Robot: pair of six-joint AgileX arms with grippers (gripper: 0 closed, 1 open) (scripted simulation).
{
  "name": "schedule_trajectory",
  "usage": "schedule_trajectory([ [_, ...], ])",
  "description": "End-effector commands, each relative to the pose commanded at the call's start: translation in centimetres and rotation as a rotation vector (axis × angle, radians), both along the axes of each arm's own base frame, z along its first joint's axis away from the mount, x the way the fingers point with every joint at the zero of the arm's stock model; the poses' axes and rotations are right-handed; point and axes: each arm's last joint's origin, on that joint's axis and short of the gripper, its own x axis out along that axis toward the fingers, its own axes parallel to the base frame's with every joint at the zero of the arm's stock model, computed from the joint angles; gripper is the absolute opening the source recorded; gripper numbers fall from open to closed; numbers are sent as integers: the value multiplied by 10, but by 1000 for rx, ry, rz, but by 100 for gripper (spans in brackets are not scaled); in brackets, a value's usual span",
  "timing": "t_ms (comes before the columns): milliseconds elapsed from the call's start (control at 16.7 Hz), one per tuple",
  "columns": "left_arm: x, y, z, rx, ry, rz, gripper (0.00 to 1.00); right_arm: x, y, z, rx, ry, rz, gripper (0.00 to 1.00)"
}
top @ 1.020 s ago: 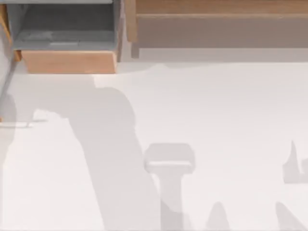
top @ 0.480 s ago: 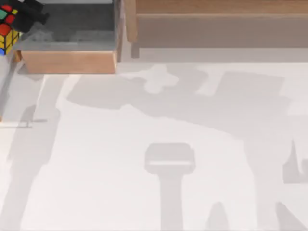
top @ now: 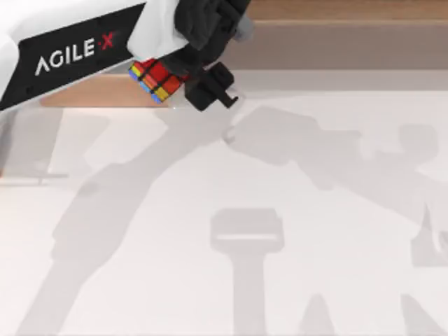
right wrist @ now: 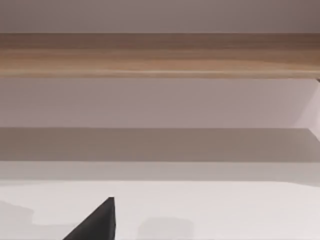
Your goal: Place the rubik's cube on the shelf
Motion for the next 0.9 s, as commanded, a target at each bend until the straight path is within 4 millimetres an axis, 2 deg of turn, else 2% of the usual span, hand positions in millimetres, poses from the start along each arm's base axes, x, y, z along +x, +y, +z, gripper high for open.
schedule_trajectory([
  [240,-25,-69,-44,-107,-221,-93,0,0,0,0,0,0,0,100],
  [480,-41,-110,-71,-322,-478,-111,0,0,0,0,0,0,0,100],
  [660,-44,-120,-80,-511,-667,-81,0,0,0,0,0,0,0,100],
  [900,-40,-114,-86,-719,-872,-16,0,0,0,0,0,0,0,100],
])
